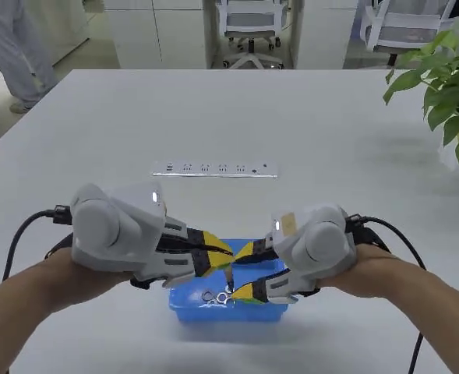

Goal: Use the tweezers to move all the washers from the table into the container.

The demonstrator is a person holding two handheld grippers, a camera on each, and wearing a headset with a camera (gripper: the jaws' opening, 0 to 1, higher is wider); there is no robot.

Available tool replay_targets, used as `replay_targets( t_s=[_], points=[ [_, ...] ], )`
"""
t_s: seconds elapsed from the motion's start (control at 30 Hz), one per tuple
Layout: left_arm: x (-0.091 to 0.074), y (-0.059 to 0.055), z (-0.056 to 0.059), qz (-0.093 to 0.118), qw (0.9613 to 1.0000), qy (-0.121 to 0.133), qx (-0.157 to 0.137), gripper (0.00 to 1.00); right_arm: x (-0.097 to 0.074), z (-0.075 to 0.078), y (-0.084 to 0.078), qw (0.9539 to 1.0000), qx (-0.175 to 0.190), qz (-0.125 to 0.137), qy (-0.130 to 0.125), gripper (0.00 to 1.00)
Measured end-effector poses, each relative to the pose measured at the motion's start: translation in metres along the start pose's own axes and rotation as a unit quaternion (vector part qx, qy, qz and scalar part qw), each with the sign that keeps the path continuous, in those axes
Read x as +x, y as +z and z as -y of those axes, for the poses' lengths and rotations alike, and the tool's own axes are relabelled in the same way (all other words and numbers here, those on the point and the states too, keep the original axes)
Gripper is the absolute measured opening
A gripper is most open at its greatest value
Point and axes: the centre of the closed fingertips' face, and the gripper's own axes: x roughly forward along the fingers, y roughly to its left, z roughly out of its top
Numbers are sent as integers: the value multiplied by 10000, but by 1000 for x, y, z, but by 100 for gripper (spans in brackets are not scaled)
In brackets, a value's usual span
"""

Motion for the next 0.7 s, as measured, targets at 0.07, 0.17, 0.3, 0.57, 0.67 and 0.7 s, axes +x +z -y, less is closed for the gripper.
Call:
replay_targets(
  t_s=[0.07, 0.17, 0.3, 0.57, 0.67, 0.7],
  points=[
    [-2, 3, 1, 8, 10000, 8, 22, 4, -5, 1, 1, 10000, 39, 14, -68, 33],
    [-5, 4, 0, 30, 10000, 27, 18, 4, -11, 2, 1, 9998, 105, 12, -163, 36],
    [-10, 6, 1, 43, 10000, 45, 2, 4, -21, 4, 3, 9990, 303, 96, -320, 41],
    [-19, 10, 6, 55, 9999, 102, 24, 4, -40, 0, 0, 9969, 537, 109, -568, 51],
    [-22, 11, 6, 60, 9999, 123, 3, 4, -46, -2, -2, 9955, 660, 108, -671, 57],
    [-23, 11, 7, 63, 9999, 131, -1, 4, -49, -3, -3, 9950, 695, 120, -709, 59]
  ],
)
